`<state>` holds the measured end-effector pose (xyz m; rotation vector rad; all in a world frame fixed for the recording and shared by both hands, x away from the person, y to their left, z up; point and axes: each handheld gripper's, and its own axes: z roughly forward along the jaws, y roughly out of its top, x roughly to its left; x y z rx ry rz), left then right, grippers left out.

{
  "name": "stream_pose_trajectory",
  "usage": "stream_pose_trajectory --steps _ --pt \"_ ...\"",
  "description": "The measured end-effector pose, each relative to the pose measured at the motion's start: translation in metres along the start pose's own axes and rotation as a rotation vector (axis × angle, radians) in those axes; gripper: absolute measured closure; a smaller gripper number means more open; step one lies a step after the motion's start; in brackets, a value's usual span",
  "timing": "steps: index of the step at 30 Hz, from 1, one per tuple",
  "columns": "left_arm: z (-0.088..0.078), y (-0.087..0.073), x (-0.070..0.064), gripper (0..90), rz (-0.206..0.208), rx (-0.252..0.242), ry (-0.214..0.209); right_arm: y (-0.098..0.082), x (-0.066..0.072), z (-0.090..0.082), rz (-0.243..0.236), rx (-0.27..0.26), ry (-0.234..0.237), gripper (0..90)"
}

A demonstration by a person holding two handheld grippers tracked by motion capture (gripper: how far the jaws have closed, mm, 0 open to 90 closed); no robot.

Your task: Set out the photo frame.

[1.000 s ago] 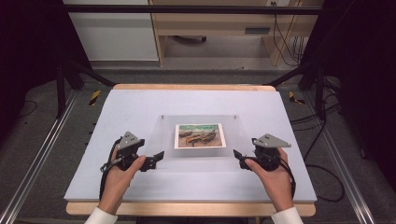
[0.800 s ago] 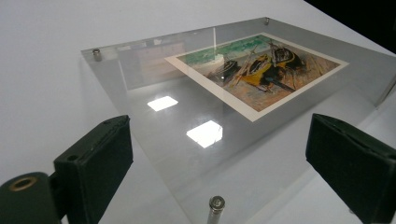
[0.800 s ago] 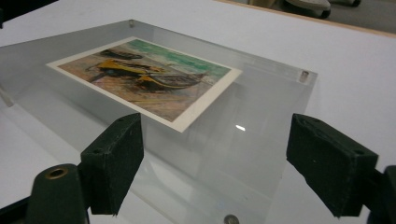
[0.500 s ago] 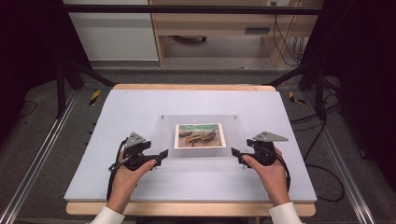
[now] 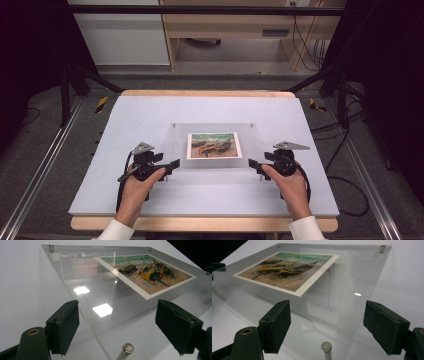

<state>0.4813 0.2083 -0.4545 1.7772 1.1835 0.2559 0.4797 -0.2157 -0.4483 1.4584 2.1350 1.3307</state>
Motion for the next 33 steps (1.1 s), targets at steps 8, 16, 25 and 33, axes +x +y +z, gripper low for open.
stream_pose_trajectory --steps 8,16,25,33 --pt "0.002 -0.003 0.009 19.2 -0.087 0.005 -0.051 -0.005 -0.003 -0.001 0.052 -0.006 0.032 20.7" --pt "0.0 -0.003 0.012 19.5 -0.103 0.015 -0.068 -0.008 -0.007 -0.001 0.119 -0.003 0.069 19.2" --pt "0.003 -0.005 0.015 21.3 -0.14 0.028 -0.139 -0.01 -0.01 0.003 0.166 0.001 0.109 20.3" --pt "0.006 -0.006 0.017 21.4 -0.146 0.022 -0.162 -0.009 -0.011 0.003 0.163 0.005 0.116 20.3"
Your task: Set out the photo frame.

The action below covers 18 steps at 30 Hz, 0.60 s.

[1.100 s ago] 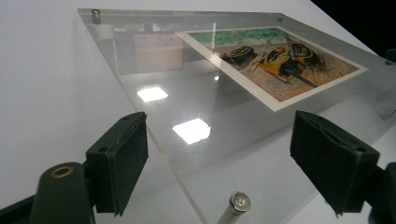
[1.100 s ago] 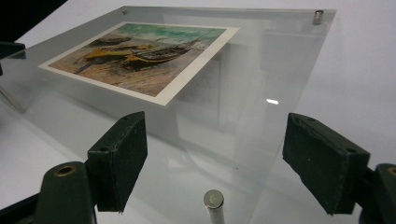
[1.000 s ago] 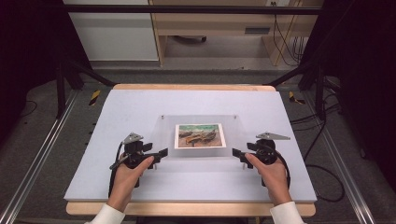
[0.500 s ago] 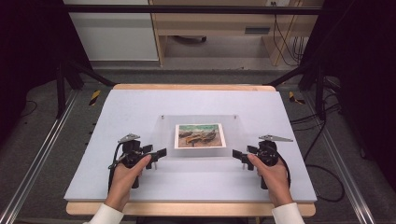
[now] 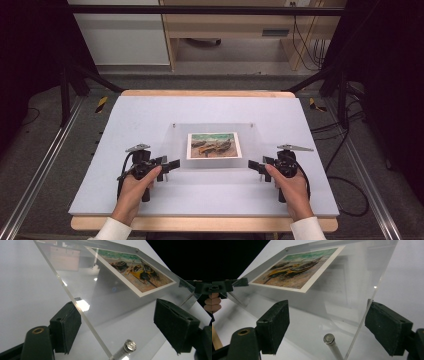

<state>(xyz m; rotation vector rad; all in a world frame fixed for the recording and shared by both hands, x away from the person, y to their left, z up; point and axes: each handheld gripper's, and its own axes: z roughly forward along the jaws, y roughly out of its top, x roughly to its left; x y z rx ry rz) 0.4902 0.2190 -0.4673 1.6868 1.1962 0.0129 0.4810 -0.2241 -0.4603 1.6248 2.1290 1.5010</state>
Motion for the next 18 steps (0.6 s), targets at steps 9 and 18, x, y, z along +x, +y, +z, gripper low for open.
stream_pose_trajectory --steps 9,18 --pt "0.0007 0.0008 0.002 21.8 0.005 0.0 -0.008 0.0005 -0.0019 0.0 0.004 0.019 0.032 20.5" --pt "0.002 0.0037 0.0054 23.5 0.012 0.002 -0.015 0.0029 -0.0017 0.0014 -0.01 0.019 0.02 21.1"
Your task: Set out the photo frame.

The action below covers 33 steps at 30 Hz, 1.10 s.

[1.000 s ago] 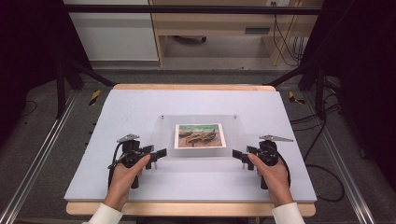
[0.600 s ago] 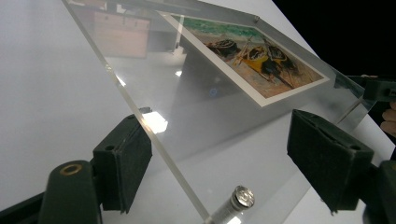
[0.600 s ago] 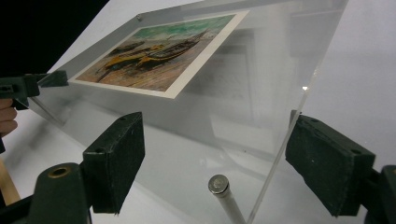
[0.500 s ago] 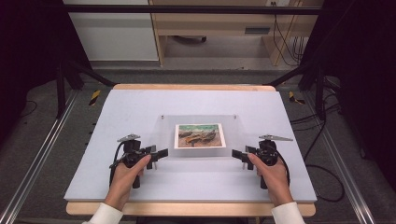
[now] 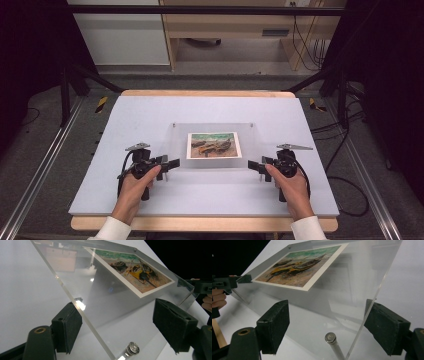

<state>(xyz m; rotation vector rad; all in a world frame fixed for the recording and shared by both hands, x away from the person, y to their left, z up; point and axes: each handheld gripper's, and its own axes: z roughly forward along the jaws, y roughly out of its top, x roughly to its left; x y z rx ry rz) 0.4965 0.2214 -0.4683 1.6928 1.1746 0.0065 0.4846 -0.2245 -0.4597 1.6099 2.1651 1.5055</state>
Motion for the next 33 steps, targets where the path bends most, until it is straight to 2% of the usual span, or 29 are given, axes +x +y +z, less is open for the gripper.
stream_pose_trajectory --steps 5,9,13,33 --pt "0.001 0.004 0.005 26.9 -0.007 -0.039 0.028 0.005 0.001 0.005 -0.018 -0.007 -0.01 21.2" --pt "0.002 0.009 0.005 27.5 0.026 -0.045 0.047 0.009 0.002 0.009 -0.05 -0.011 -0.021 21.1" --pt "0.004 0.012 0.005 29.4 0.04 -0.06 0.056 0.012 0.002 0.01 -0.087 -0.014 -0.033 21.6" --pt "-0.005 0.011 0.0 32.8 0.085 -0.039 0.065 0.008 0.007 0.002 -0.119 -0.024 -0.049 27.5"
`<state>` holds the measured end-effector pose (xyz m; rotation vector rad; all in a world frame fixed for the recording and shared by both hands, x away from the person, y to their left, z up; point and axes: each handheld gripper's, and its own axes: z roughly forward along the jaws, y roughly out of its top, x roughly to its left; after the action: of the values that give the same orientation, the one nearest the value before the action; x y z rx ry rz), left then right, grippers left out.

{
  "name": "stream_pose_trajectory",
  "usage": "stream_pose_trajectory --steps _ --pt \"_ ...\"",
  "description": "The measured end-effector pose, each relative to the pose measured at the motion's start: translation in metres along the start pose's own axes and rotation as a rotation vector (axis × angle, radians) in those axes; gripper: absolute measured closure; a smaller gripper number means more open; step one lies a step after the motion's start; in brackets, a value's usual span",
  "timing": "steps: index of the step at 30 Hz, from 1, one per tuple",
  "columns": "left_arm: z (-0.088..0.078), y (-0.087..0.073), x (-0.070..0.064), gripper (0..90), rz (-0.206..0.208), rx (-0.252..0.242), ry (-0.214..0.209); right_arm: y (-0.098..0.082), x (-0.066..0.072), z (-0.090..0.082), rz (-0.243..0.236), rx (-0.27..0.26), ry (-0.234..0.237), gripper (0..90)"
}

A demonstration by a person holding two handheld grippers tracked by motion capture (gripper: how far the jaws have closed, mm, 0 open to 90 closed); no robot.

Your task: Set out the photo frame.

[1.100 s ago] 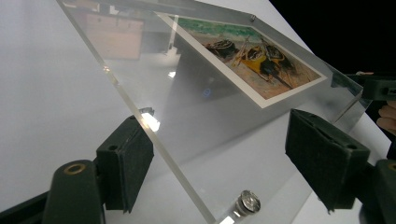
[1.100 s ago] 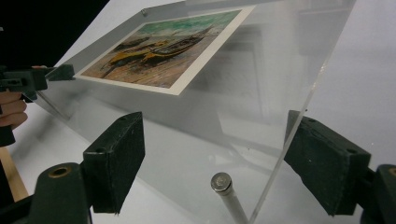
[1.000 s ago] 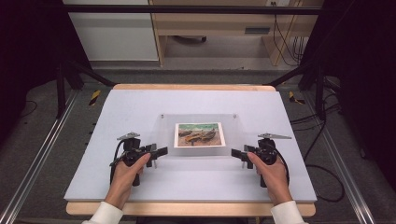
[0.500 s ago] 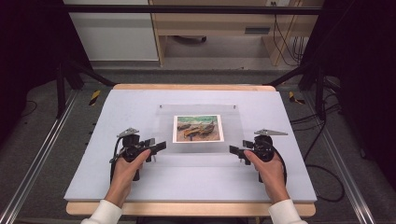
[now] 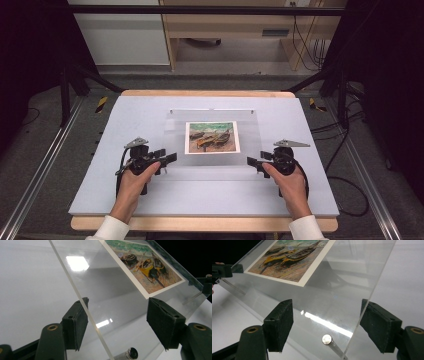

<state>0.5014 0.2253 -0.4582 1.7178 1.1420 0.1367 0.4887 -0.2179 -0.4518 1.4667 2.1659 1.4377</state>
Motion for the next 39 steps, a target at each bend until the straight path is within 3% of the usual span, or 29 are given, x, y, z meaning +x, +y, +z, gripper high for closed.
stream_pose_trajectory --steps 39 --pt "-0.015 -0.009 -0.016 39.0 0.042 -0.01 0.041 -0.008 0.013 -0.015 -0.105 0.021 -0.038 33.2"
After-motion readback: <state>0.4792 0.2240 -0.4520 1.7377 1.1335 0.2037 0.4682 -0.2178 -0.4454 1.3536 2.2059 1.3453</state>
